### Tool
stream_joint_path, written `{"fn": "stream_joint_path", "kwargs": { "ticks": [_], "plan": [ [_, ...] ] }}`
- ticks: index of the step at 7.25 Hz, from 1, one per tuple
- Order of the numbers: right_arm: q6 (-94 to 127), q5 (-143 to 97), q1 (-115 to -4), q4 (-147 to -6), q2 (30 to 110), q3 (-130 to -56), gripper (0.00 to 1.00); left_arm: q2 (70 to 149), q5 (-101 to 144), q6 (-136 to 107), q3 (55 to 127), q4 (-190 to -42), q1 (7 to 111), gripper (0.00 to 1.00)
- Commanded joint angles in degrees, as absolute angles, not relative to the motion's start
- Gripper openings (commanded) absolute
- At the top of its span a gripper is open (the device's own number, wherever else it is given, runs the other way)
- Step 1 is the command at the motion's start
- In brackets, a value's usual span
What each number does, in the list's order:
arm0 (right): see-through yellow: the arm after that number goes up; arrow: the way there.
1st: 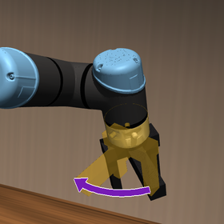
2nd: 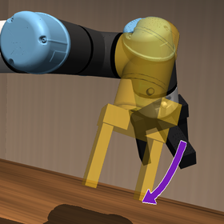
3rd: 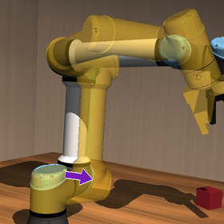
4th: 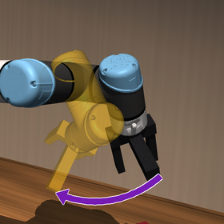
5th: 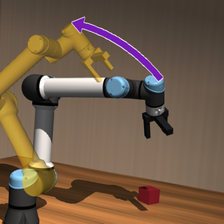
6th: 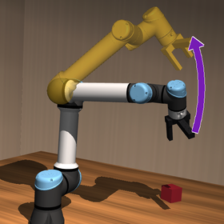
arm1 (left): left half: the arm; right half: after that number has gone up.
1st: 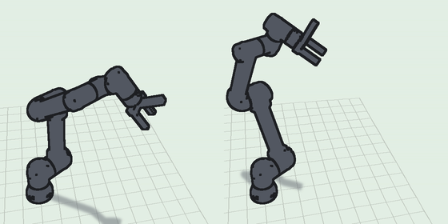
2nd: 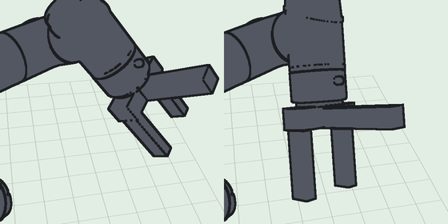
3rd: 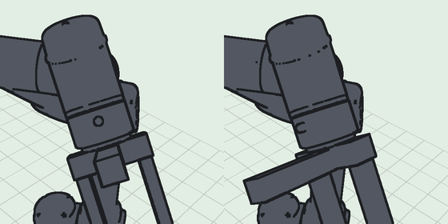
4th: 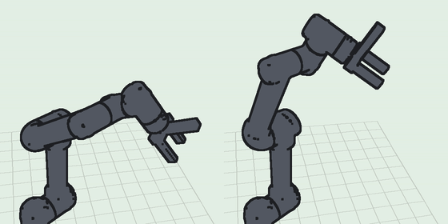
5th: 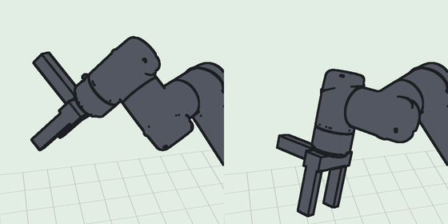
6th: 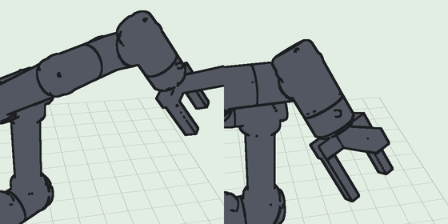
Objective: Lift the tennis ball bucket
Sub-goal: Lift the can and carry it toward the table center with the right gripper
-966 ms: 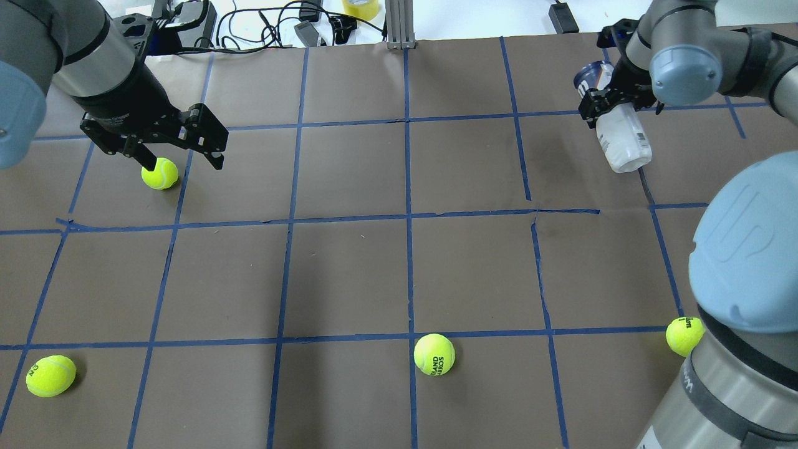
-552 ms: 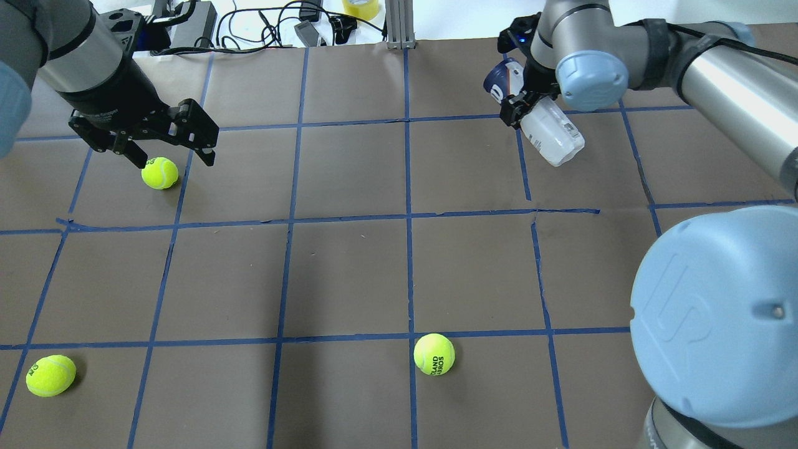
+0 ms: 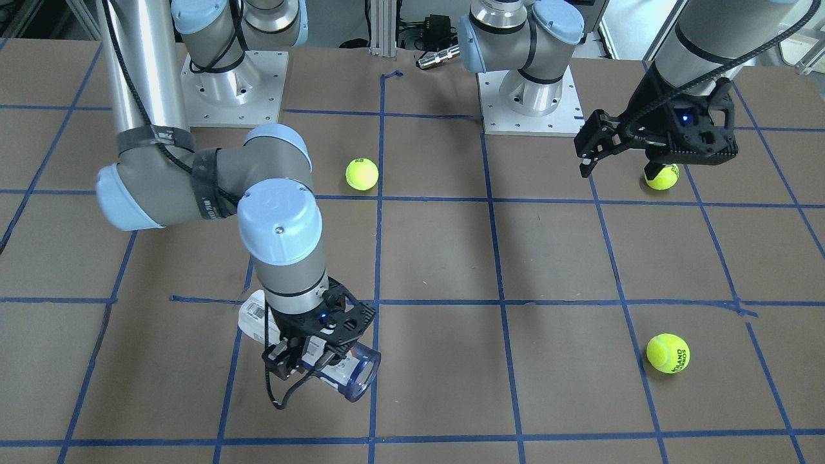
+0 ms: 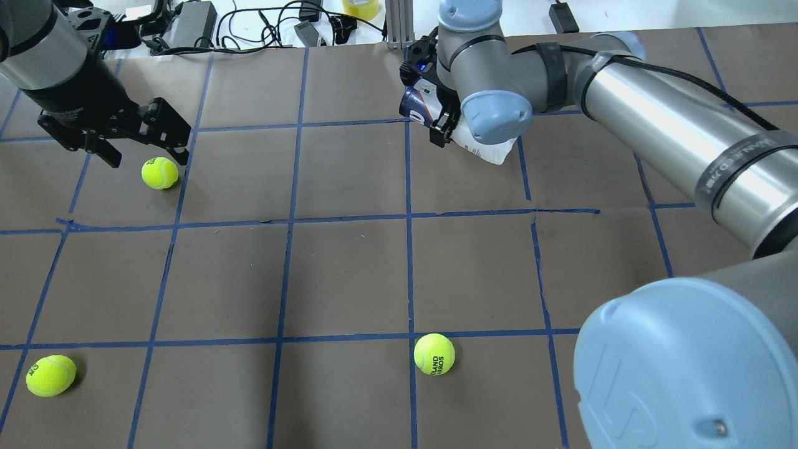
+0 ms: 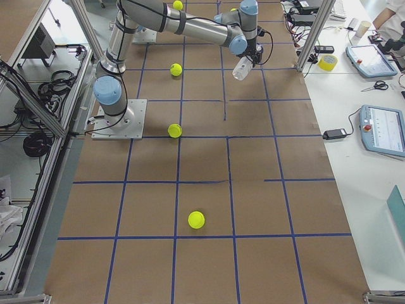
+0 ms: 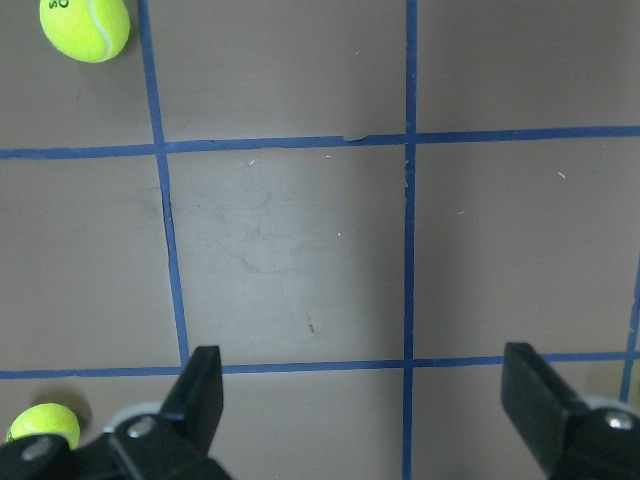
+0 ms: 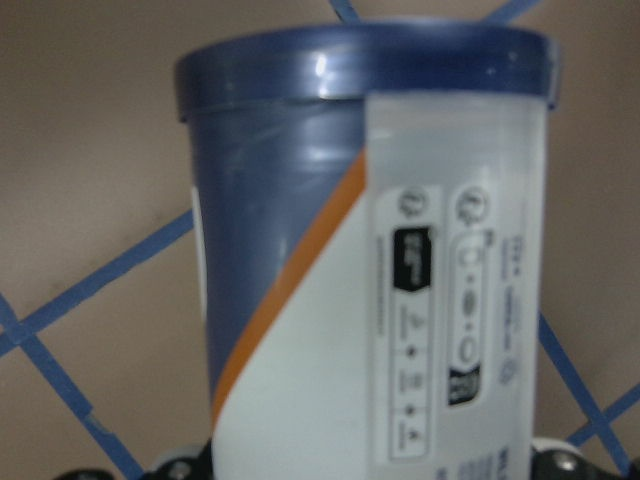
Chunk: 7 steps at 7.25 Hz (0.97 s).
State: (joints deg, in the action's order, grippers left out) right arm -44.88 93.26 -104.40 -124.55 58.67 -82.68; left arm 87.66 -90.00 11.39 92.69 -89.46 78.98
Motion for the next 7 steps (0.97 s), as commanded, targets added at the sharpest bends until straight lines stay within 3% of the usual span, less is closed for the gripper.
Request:
{"fn": "stream_joint_path", "kwargs": {
  "ticks": [1, 7],
  "plan": [
    [-53.38, 92.91, -107.57, -125.33, 58.27, -82.79, 0.70, 87.36, -89.82, 14.05, 92.81, -89.47, 75.69, 1.00],
    [-64.08, 91.76, -119.95, -127.79, 52.65, -83.06, 0.71, 87.01, -90.18, 14.15, 93.34, -89.65, 75.50, 1.00]
  ]
}}
